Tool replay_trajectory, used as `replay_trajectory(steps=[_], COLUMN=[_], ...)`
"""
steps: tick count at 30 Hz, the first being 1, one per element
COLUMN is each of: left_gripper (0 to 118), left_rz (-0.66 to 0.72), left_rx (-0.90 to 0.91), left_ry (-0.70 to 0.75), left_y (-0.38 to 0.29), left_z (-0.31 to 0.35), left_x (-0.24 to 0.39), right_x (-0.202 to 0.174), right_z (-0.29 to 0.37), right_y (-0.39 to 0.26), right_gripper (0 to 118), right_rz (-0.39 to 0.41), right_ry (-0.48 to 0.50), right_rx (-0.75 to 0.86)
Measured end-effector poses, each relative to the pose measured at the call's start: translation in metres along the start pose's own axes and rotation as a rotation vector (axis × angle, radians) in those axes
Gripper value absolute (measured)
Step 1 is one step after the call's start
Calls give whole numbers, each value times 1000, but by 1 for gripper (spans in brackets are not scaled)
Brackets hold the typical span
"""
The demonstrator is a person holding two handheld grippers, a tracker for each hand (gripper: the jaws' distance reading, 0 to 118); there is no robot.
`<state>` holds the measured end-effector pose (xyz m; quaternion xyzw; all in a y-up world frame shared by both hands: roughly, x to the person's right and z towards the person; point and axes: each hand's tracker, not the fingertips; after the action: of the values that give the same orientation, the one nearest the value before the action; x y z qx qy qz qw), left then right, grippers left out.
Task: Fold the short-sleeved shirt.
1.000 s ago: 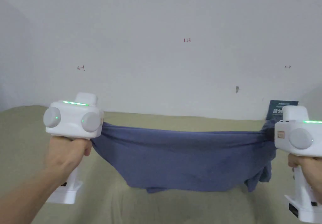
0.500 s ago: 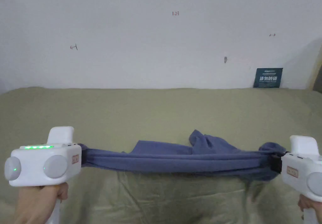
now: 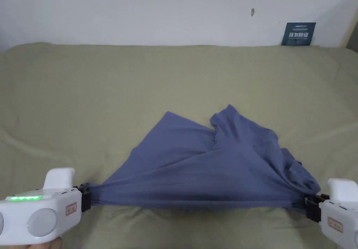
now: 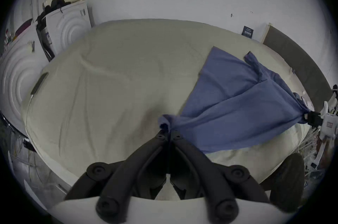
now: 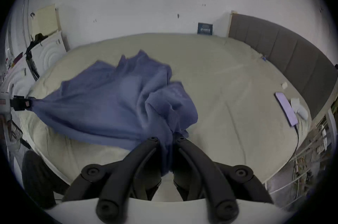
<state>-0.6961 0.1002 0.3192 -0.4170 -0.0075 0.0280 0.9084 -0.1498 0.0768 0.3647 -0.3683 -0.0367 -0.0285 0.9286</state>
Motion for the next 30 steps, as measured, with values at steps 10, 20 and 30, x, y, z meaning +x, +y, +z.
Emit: replay_trajectory(steps=[10,20,30], left_gripper=[69,0,5], left_rz=[2,9,100], left_rx=[38,97,-22], left_ry=[-35,100,-43], left_y=[10,-1,-7], left_z=[11,34,1], left_x=[-2,-6,-32], right_x=[-2,-49,-99], right_z=[6,57,47], right_y=[5,18,-2], right_gripper=[54,0,0], right_rz=[-33,-6,-34], right_ry=[-25,-8,106], right_rx=[-1,115,41])
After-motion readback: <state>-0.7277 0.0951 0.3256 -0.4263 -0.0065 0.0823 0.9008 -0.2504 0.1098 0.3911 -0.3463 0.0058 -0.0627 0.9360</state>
